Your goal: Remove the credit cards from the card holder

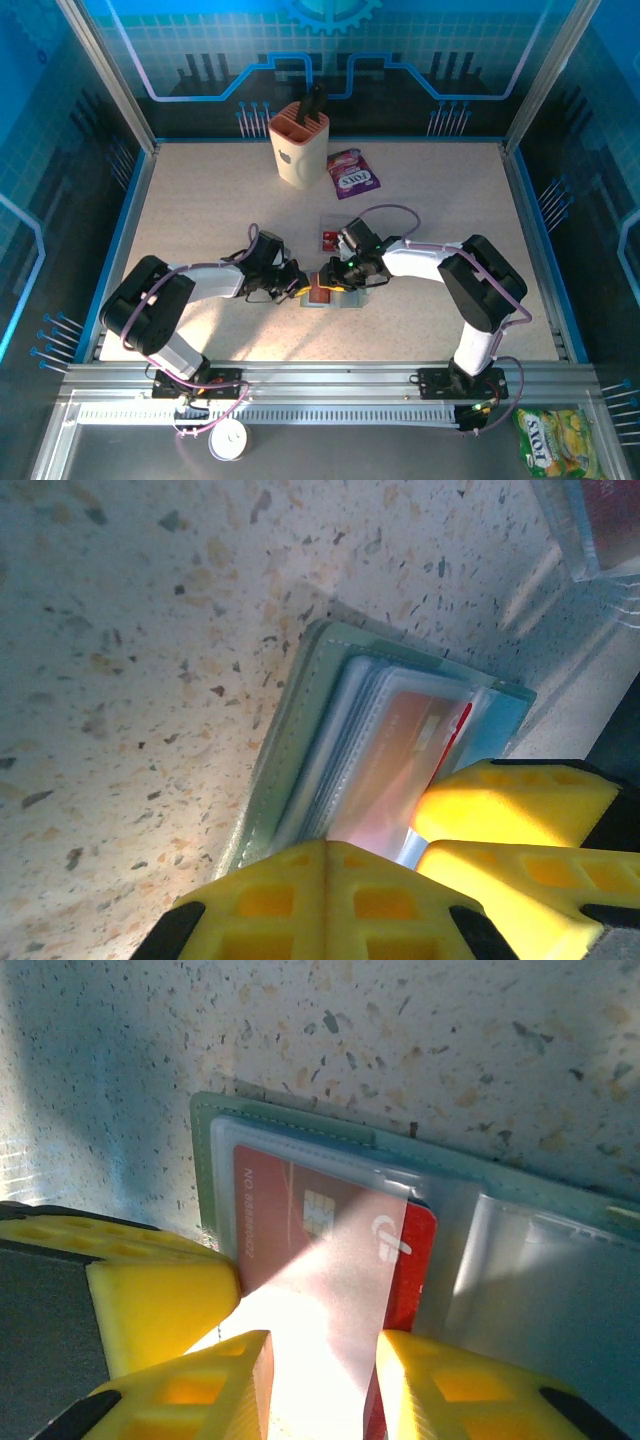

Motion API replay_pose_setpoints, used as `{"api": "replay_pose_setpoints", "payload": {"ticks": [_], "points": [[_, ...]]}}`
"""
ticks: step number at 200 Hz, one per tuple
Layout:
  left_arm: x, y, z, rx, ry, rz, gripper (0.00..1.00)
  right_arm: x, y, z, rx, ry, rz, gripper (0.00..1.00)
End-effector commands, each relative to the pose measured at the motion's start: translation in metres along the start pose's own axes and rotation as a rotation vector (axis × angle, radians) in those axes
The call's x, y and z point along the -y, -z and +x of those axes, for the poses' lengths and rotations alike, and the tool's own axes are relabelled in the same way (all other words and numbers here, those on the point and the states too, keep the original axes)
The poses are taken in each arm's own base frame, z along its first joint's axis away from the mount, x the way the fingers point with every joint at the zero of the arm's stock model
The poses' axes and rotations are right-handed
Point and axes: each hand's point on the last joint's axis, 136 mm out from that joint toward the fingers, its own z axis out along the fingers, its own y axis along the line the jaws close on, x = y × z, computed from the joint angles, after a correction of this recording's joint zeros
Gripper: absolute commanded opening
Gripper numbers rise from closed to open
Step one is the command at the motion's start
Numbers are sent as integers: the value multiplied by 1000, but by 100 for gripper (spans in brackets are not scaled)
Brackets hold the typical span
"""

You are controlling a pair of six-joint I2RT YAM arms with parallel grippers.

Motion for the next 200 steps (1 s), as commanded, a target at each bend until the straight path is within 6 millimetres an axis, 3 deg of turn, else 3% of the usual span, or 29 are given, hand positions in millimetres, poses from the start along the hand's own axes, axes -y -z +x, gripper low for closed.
{"api": "replay_pose_setpoints", "payload": {"ticks": [1,200], "points": [[-35,-1,8,-22,51,-106,5,21,-3,12,-29,-5,94,36],[-31,5,9,-15,44,-99,5,18,10,8,-14,40,118,36]]}}
